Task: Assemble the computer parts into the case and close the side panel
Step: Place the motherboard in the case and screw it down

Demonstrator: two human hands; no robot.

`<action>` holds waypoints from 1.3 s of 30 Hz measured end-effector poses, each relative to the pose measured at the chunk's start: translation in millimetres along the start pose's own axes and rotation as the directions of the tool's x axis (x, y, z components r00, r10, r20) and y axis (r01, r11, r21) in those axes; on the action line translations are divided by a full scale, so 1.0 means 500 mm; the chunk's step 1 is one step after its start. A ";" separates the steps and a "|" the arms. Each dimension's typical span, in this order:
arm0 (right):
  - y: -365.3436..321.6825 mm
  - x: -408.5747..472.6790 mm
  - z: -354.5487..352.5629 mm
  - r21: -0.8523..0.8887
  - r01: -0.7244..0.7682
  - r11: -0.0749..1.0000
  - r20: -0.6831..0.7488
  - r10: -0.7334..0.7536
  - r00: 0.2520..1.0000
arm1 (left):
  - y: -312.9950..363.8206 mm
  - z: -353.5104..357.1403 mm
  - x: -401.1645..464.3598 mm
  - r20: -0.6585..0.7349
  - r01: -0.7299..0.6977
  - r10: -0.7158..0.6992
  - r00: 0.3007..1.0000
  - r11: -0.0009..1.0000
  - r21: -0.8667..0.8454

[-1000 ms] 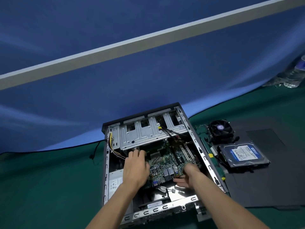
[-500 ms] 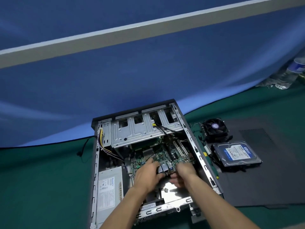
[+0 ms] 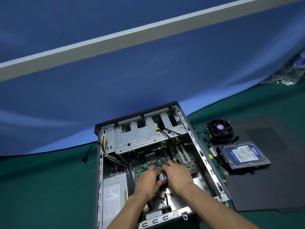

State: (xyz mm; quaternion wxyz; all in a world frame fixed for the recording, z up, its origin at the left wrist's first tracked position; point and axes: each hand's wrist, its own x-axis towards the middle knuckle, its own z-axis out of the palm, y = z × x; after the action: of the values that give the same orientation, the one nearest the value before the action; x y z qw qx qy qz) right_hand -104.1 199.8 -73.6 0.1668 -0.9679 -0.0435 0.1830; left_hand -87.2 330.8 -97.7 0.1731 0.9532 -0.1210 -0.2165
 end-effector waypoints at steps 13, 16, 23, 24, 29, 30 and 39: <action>0.014 0.014 0.007 0.116 -0.065 0.991 0.083 0.055 0.995 | 0.002 -0.088 0.005 0.003 0.158 -0.168 0.986 0.932 0.326; 0.015 0.013 0.004 0.184 -0.102 0.978 0.111 0.082 0.990 | 0.014 -0.105 0.002 -0.050 0.132 -0.126 0.991 0.815 0.565; 0.012 0.018 0.002 0.205 -0.142 0.968 0.095 0.125 0.988 | -0.061 -0.164 0.024 0.228 0.402 -0.384 0.895 0.915 -0.038; 0.011 0.018 0.005 0.201 -0.147 0.968 0.078 0.133 0.988 | -0.073 -0.168 0.031 0.250 0.426 -0.390 0.886 0.898 -0.109; 0.015 0.019 0.020 0.173 -0.218 0.961 0.043 0.213 0.976 | -0.106 -0.160 0.067 0.371 0.478 -0.408 0.834 0.870 -0.118; 0.016 0.019 0.020 0.172 -0.231 0.958 0.043 0.227 0.973 | -0.112 -0.154 0.074 0.387 0.484 -0.410 0.826 0.868 -0.113; 0.024 0.024 0.005 0.076 -0.218 0.973 0.156 0.204 0.966 | -0.101 -0.139 0.098 0.437 0.460 -0.408 0.801 0.888 -0.015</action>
State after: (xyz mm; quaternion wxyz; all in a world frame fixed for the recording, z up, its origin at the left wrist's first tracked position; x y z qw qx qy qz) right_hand -93.4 191.1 -83.7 0.1872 -0.9421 0.0562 0.2726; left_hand -4.5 380.9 -76.2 0.1454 0.8733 0.0795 -0.4582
